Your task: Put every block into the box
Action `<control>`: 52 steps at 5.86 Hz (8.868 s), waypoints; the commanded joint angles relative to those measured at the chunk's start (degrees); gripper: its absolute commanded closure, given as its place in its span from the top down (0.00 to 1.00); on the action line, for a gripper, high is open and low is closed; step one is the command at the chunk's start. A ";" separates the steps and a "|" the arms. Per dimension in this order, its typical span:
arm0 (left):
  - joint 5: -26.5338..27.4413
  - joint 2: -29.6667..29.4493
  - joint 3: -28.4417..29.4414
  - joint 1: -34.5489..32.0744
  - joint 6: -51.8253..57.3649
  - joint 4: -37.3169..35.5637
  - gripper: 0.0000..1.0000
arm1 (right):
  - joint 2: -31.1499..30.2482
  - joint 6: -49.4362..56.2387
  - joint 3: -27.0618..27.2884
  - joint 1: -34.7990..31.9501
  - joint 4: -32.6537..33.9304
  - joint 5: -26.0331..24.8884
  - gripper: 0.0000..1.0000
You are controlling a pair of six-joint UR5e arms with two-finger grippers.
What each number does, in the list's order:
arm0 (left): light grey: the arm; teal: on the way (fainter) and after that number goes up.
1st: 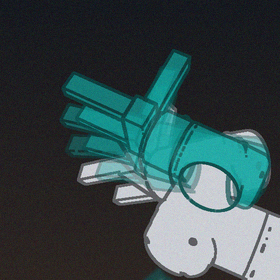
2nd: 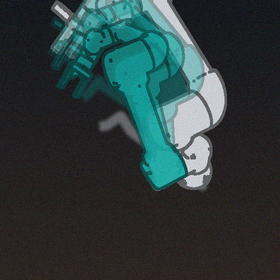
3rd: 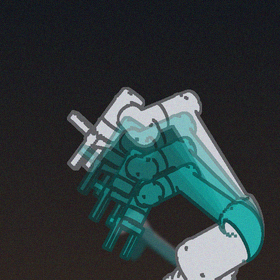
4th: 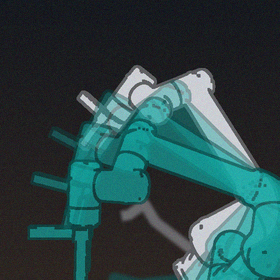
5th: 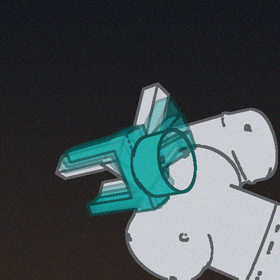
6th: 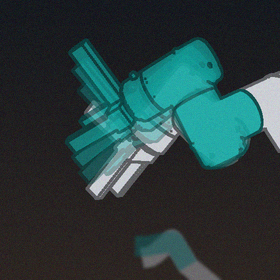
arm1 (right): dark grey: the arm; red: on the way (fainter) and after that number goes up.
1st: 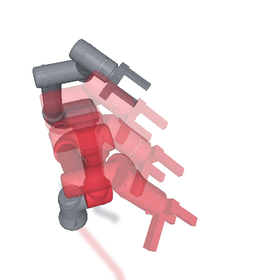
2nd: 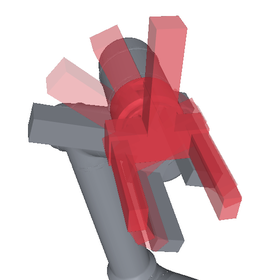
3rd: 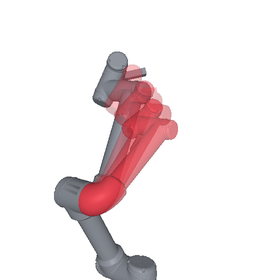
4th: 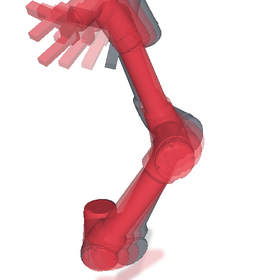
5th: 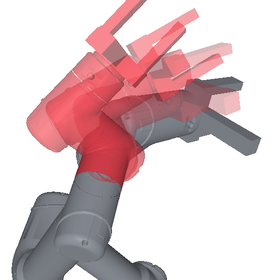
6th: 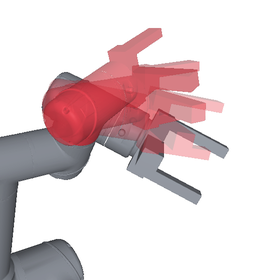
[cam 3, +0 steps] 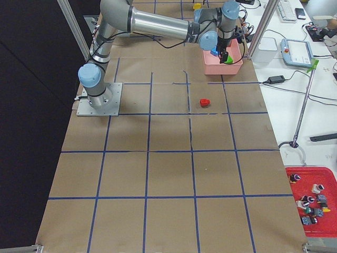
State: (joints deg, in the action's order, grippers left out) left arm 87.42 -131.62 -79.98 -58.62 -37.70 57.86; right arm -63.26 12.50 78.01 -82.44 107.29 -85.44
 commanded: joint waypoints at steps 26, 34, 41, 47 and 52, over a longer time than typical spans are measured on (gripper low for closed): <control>-5.07 7.47 23.32 -34.84 20.06 29.71 1.00 | 5.23 -19.02 -3.65 -15.26 13.14 6.94 0.07; 0.56 36.26 -1.42 -33.41 41.83 31.09 1.00 | 4.76 -29.73 -7.08 -18.46 -0.76 4.05 1.00; -1.12 36.17 -3.35 -29.19 47.03 30.65 1.00 | -21.08 -15.18 0.72 -17.93 -27.47 -6.33 1.00; 1.88 35.47 -2.82 -30.24 43.41 30.47 1.00 | -34.39 -13.03 13.48 -14.43 -25.53 -6.06 1.00; 2.49 35.12 -2.56 -30.24 43.76 30.47 1.00 | -34.20 -12.24 13.57 -13.98 -25.55 -4.39 1.00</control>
State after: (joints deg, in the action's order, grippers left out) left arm 89.84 -96.34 -82.66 -88.86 5.92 88.33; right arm -97.18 0.16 91.55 -96.40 81.75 -89.95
